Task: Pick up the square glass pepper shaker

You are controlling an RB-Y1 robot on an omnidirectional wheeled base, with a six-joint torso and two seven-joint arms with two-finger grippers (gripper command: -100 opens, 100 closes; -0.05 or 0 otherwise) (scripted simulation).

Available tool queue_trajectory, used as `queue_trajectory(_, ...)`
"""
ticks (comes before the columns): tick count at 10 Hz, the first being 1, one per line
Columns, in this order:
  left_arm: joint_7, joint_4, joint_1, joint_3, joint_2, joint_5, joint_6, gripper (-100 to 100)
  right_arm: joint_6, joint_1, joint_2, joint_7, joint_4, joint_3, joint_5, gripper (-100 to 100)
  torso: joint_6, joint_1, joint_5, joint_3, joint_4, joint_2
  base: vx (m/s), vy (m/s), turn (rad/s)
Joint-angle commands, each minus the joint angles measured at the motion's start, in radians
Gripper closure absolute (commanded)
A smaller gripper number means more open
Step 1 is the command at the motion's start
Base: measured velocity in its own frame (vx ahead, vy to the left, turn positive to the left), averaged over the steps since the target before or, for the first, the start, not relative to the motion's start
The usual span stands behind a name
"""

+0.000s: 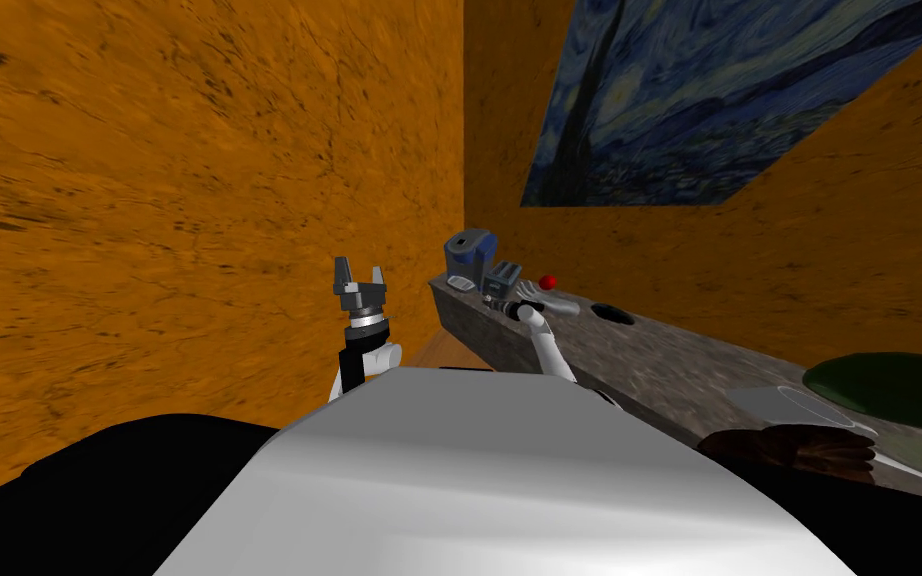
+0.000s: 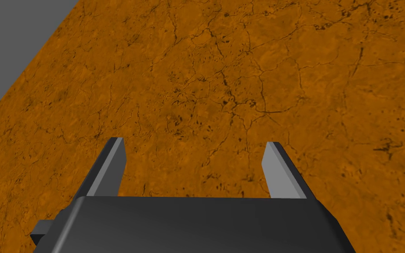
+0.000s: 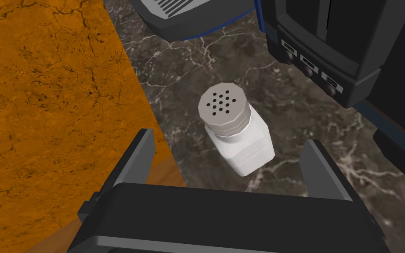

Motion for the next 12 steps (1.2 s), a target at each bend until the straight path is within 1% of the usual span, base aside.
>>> queue_trajectory(1,0.0,0.0,0.0,0.0,0.0,0.0,0.0,0,0.0,0.0,0.0,0.0,0.0,0.0,0.0,-100,0.0,0.0,0.0,0.0,0.0,0.0,0.035,-0.003,-0.006)
queue_trajectory(2,0.0,0.0,0.0,0.0,0.0,0.0,0.0,0,0.004,-0.001,0.0,-0.004,0.001,-0.001,-0.001,0,0.0,0.0,0.0,0.001,0.0,0.002,0.007,-0.001,0.002)
queue_trajectory(3,0.0,0.0,0.0,0.0,0.0,0.0,0.0,0,-0.009,-0.007,-0.016,0.017,0.03,-0.022,-0.024,-100,0.0,0.0,0.0,0.002,0.001,0.004,-0.004,0.027,0.163)
queue_trajectory(5,0.0,0.0,0.0,0.0,0.0,0.0,0.0,0,-0.028,-0.015,-0.04,0.046,0.073,-0.055,-0.059,-100,-0.001,0.004,0.001,0.003,0.001,0.006,-0.006,0.064,0.211)
queue_trajectory(6,0.0,0.0,0.0,0.0,0.0,0.0,0.0,0,-0.018,-0.017,-0.034,0.031,0.059,-0.045,-0.045,-100,0.0,0.005,0.001,0.003,0.001,0.006,0.0,0.032,0.015)
queue_trajectory(7,0.0,0.0,0.0,0.0,0.0,0.0,0.0,0,-0.02,-0.018,-0.034,0.033,0.061,-0.047,-0.046,100,0.0,0.003,0.001,0.003,0.001,0.006,0.0,0.005,-0.008)
queue_trajectory(8,0.0,0.0,0.0,0.0,0.0,0.0,0.0,0,-0.02,-0.017,-0.035,0.033,0.061,-0.048,-0.046,100,0.0,0.002,0.0,0.004,0.001,0.006,0.009,0.002,-0.009)
queue_trajectory(10,0.0,0.0,0.0,0.0,0.0,0.0,0.0,0,-0.034,-0.025,-0.035,0.038,0.052,-0.051,-0.047,100,-0.001,0.001,0.0,-0.003,-0.006,0.001,0.0,0.0,0.0)
queue_trajectory(11,0.0,0.0,0.0,0.0,0.0,0.0,0.0,0,-0.034,-0.025,-0.035,0.038,0.052,-0.051,-0.047,100,-0.002,0.001,0.0,-0.004,-0.007,-0.001,0.0,0.0,0.0)
queue_trajectory(12,0.0,0.0,0.0,0.0,0.0,0.0,0.0,0,-0.034,-0.025,-0.035,0.038,0.052,-0.051,-0.047,0,-0.002,0.001,0.0,-0.005,-0.007,-0.002,0.0,0.0,0.0)
